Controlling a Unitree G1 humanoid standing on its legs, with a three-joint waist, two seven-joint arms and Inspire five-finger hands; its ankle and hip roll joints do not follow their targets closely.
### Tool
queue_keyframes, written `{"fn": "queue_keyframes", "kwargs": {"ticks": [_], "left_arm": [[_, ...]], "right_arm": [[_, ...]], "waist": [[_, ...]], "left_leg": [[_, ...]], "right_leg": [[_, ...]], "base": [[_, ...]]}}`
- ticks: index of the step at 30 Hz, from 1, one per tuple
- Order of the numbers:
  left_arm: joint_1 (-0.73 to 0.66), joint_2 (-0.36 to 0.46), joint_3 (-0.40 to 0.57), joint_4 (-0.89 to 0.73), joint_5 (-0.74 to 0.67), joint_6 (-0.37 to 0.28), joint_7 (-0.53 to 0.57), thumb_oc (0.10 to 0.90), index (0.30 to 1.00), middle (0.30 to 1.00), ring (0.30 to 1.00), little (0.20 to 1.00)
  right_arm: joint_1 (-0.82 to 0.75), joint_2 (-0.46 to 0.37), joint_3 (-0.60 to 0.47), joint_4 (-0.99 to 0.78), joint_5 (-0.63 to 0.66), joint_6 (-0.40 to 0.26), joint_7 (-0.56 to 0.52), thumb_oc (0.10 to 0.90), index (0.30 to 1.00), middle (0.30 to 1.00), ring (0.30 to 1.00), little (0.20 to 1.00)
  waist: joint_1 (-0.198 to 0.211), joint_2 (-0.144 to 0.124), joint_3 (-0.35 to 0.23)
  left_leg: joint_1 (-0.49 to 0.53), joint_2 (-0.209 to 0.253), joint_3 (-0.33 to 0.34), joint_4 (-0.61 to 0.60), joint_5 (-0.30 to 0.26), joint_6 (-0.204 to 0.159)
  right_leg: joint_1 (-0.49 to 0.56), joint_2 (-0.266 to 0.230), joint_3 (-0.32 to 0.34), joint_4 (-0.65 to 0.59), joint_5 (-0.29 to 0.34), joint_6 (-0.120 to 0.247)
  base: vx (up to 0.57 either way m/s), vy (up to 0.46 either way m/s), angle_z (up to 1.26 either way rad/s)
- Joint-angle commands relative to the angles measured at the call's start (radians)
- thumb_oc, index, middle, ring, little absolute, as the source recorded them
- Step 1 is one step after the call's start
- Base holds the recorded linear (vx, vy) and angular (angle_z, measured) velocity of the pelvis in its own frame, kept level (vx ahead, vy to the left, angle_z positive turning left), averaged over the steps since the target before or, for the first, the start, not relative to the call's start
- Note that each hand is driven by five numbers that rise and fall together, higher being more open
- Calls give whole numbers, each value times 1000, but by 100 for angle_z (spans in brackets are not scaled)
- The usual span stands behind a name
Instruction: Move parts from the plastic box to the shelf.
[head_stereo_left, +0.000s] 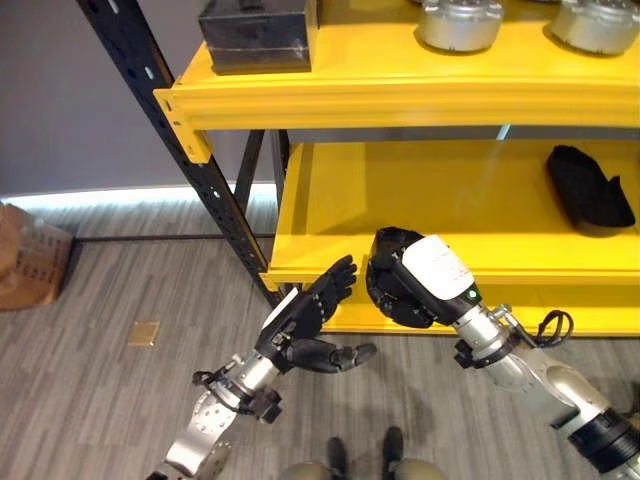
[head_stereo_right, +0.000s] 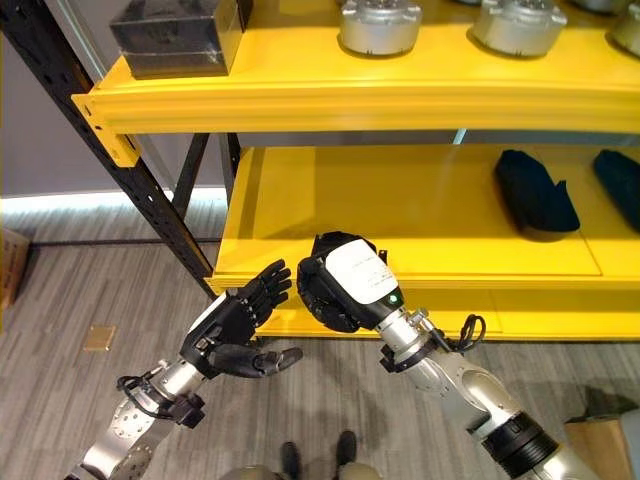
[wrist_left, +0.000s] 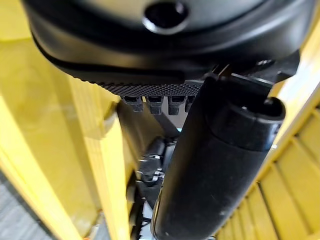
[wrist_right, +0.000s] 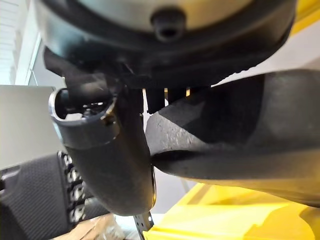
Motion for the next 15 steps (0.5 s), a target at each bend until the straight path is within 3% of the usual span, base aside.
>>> {"fn": "queue_keyframes", "kwargs": {"ticks": [1,6,8,10,12,15], "left_arm": [[-9,22,60,-121,-15,-102,-37,900,1000,1000,1000,1000],[-53,34,36,-84,-11,-116,-51,900,1000,1000,1000,1000],[-55,45,46,-87,-54,-115,-89,900,1000,1000,1000,1000],[-48,51,46,-96,-61,-115,-89,900,1000,1000,1000,1000],[-39,59,51,-98,-68,-119,-90,900,1000,1000,1000,1000],[-20,61,61,-108,-49,-122,-56,900,1000,1000,1000,1000]], "right_arm": [[-92,-16,-88,-143,23,-61,-125,400,300,300,300,300],[-111,-28,-84,-113,3,-47,-145,400,300,300,300,300],[-110,-47,-100,-123,-6,-40,-131,400,300,300,300,300],[-112,-52,-106,-127,-3,-40,-123,400,300,300,300,300],[-133,-44,-92,-115,-9,-41,-123,400,300,300,300,300],[-217,-25,-39,-94,2,-29,-101,400,300,300,300,300]], "waist": [[42,-51,-107],[30,-50,-98],[16,-45,-95],[14,-44,-95],[21,-45,-100],[46,-51,-103]], "left_leg": [[-20,43,-138,-67,58,-69],[-33,51,-176,-99,82,-59],[-29,62,-185,-105,74,-59],[-21,68,-186,-108,69,-62],[-19,81,-172,-110,69,-72],[2,113,-125,-110,53,-96]], "right_leg": [[55,12,61,-4,-14,50],[6,31,90,86,-56,40],[7,-16,152,34,-10,67],[15,-34,172,5,15,79],[23,-65,163,-49,56,100],[45,-93,90,-111,79,120]], "base": [[65,146,-14],[-36,33,0],[12,-62,48],[52,-101,41],[47,-156,18],[50,-227,-14]]}}
